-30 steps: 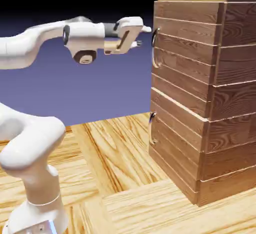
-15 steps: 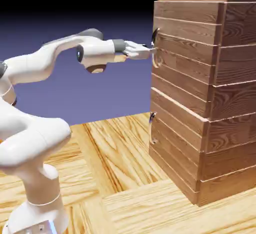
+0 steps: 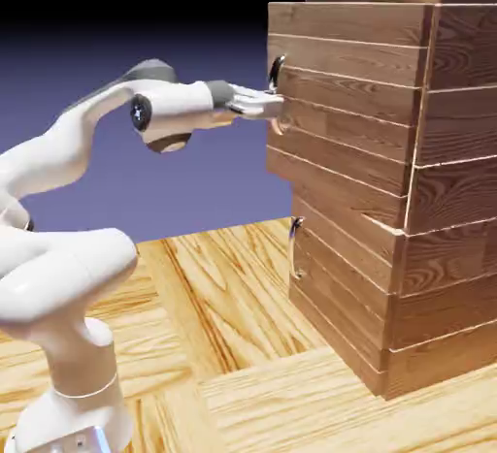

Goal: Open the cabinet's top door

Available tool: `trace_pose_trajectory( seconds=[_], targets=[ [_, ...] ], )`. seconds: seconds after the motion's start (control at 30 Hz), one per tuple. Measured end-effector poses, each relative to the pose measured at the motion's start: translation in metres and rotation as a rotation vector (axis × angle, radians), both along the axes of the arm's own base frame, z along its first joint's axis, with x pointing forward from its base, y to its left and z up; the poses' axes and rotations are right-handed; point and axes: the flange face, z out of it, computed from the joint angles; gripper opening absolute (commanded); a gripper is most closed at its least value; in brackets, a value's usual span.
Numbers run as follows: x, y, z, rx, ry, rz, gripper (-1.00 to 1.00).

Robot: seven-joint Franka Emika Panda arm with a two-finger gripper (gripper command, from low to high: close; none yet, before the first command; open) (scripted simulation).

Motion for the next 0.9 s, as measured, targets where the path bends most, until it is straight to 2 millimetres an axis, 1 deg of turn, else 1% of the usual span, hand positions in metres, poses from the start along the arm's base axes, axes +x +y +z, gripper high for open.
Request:
trace_pose_trajectory(
  seconds=[0.07,0.2,0.37,0.6,0.9],
  targets=[
    [-0.013,-0.010,0.000,0.002,0.001,0.046,-1.00],
    [-0.047,-0.043,0.000,0.003,0.001,0.181,-1.00],
    [-0.075,-0.077,0.000,0.004,0.000,0.306,-1.00],
    [-0.100,-0.119,0.000,0.004,0.001,0.444,-1.00],
    [-0.123,-0.175,0.000,0.004,0.001,0.616,-1.00]
  ],
)
